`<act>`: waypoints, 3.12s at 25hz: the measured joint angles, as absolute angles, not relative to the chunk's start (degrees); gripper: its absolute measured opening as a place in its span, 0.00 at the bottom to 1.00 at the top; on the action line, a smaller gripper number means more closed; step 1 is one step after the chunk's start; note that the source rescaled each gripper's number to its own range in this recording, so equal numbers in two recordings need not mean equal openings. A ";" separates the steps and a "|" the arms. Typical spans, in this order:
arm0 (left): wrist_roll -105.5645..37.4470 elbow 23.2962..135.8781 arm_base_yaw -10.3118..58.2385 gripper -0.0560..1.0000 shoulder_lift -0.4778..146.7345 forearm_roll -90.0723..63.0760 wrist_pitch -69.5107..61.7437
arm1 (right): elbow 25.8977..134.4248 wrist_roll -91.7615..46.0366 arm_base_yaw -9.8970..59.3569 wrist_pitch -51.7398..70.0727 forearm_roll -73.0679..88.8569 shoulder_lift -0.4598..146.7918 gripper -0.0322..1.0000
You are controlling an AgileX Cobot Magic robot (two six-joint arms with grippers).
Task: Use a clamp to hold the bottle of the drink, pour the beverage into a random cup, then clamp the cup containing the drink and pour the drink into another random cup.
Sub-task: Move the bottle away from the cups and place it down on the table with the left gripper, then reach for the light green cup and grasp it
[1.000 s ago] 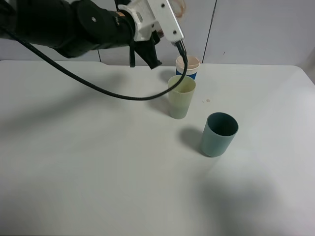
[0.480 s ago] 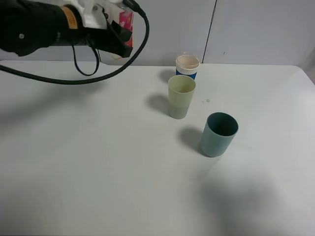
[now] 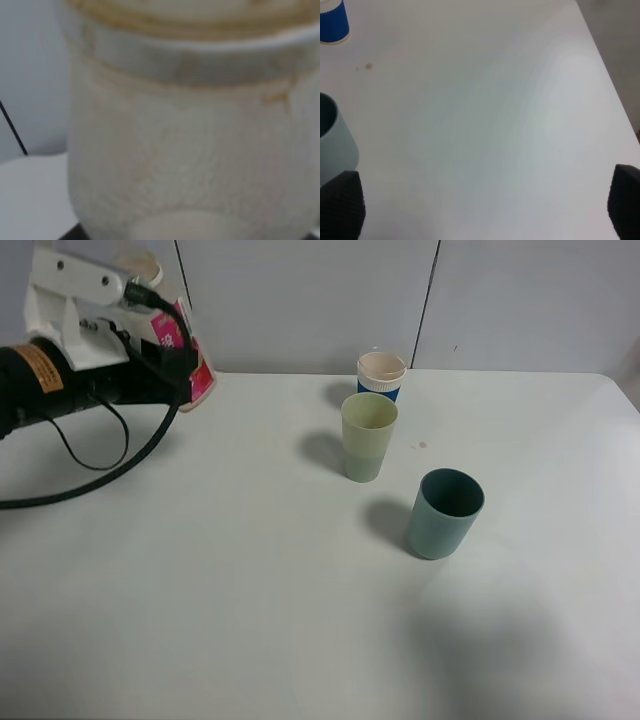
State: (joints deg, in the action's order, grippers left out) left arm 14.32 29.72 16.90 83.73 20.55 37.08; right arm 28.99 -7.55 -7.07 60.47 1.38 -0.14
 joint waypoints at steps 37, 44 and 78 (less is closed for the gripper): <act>-0.96 19.57 5.85 0.08 110.05 22.27 65.67 | 28.99 -7.55 -7.07 60.47 1.38 -0.14 0.92; -0.96 19.63 5.85 0.08 112.57 22.89 67.96 | 28.99 -7.55 -7.07 60.47 1.38 -0.14 0.92; 6.80 12.46 5.73 0.88 102.97 18.81 67.53 | 28.99 -7.55 -7.07 60.47 1.38 -0.14 0.92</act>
State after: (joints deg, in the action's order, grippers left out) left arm 6.80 12.46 5.73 102.97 18.81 67.53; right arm 28.99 -7.55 -7.07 60.47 1.38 -0.14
